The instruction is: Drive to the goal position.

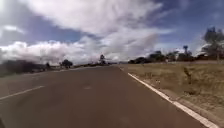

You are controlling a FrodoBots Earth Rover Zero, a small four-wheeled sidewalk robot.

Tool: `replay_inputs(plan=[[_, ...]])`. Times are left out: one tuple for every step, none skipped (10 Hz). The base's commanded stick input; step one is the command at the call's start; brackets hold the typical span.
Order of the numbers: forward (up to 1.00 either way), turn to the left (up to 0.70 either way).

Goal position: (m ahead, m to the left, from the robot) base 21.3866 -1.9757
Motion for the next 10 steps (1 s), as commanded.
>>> replay_inputs(plan=[[0.70,0.00],[0.70,0.00],[0.70,0.00],[0.70,0.00],[0.70,0.00],[0.70,0.00],[0.70,0.00],[0.70,0.00],[0.70,0.00],[0.70,0.00]])
